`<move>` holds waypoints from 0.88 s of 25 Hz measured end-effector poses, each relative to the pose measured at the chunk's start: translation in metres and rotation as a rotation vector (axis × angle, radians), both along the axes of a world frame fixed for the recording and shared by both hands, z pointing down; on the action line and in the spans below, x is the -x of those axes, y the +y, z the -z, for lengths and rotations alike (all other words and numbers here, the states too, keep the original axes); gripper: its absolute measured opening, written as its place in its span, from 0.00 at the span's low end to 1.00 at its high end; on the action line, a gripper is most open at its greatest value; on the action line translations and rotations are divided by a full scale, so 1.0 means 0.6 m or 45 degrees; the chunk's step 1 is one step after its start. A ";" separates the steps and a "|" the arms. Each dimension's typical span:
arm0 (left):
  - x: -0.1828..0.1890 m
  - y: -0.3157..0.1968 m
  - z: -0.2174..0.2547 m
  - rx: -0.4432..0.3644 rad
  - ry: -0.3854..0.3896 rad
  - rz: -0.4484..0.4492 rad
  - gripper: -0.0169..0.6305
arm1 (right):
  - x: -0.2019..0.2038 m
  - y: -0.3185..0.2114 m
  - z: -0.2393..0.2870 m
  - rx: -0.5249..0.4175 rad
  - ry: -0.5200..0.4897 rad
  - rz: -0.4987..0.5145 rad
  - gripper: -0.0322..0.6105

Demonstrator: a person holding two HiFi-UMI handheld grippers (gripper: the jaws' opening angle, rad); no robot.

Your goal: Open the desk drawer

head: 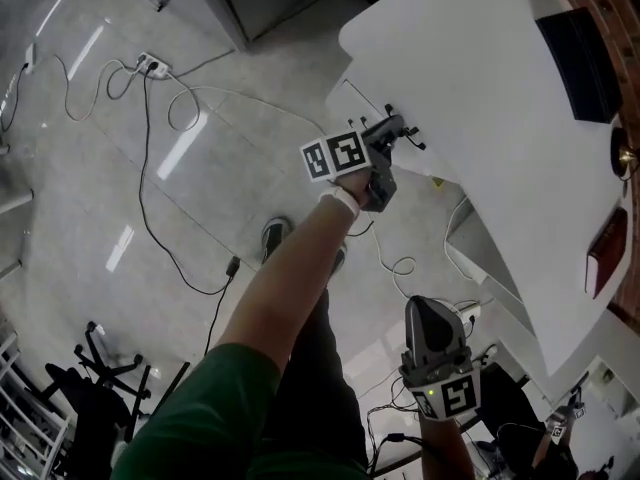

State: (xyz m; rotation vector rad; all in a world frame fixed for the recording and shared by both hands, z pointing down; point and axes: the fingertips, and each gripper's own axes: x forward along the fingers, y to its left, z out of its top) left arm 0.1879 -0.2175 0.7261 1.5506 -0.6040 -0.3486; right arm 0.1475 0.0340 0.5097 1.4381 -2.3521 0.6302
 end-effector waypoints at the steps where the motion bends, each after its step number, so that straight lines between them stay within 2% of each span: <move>1: 0.003 -0.001 0.000 0.009 0.015 0.012 0.08 | 0.005 -0.001 -0.003 0.005 0.001 0.003 0.05; 6: 0.011 -0.004 0.005 0.029 0.088 0.063 0.06 | 0.019 -0.007 -0.017 0.018 0.002 0.015 0.05; 22: 0.039 0.034 0.006 0.051 0.114 0.097 0.06 | 0.027 0.015 -0.047 0.063 -0.052 0.004 0.05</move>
